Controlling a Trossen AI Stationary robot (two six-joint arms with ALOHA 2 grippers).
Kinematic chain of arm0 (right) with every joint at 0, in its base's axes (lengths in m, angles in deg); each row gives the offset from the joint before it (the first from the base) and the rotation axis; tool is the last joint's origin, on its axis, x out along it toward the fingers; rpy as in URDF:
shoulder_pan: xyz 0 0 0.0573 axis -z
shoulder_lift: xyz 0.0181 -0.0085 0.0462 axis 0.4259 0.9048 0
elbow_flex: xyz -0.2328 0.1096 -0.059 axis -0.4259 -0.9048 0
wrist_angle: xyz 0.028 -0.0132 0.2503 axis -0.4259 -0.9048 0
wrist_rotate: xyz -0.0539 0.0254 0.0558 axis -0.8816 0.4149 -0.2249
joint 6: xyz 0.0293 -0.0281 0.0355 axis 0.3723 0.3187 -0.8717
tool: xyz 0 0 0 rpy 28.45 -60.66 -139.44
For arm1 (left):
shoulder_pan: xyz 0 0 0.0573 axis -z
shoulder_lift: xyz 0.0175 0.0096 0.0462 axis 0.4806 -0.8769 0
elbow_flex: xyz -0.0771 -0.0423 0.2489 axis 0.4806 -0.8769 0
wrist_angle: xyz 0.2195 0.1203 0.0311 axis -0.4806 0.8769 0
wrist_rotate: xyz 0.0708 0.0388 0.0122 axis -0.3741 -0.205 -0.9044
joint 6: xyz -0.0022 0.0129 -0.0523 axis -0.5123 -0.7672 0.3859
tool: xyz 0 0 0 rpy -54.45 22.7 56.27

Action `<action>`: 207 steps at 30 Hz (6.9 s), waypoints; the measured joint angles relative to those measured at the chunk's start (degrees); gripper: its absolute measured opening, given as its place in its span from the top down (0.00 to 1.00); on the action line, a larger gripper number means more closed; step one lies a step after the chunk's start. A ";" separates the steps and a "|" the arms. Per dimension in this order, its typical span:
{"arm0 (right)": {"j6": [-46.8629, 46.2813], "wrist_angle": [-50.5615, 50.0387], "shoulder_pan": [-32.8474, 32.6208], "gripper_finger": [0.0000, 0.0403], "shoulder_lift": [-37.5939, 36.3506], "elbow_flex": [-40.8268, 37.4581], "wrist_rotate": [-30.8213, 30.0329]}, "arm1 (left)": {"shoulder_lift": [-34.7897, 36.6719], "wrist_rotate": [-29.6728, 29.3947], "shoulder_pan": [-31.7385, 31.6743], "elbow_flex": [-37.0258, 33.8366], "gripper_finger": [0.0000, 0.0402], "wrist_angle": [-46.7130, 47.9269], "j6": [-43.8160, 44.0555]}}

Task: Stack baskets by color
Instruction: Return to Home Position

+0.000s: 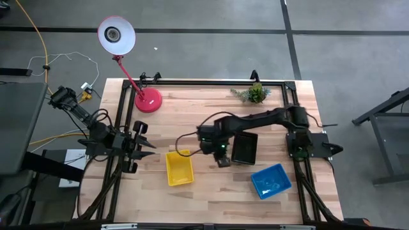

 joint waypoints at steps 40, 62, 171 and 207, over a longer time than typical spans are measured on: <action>-9.82 55.17 1.53 1.00 -71.29 -63.77 -20.71 | 2.88 19.29 -37.46 -0.89 1.00 11.62 12.37; -12.76 40.93 2.84 1.00 -81.56 -64.39 -20.82 | 32.96 21.95 -42.86 -13.88 1.00 34.32 19.88; -2.72 55.57 4.59 1.00 -116.55 -93.30 -21.24 | 34.23 20.41 -40.94 -14.05 1.00 36.67 19.66; -2.72 55.57 4.59 1.00 -116.55 -93.30 -21.24 | 34.23 20.40 -40.94 -14.08 1.00 36.65 19.66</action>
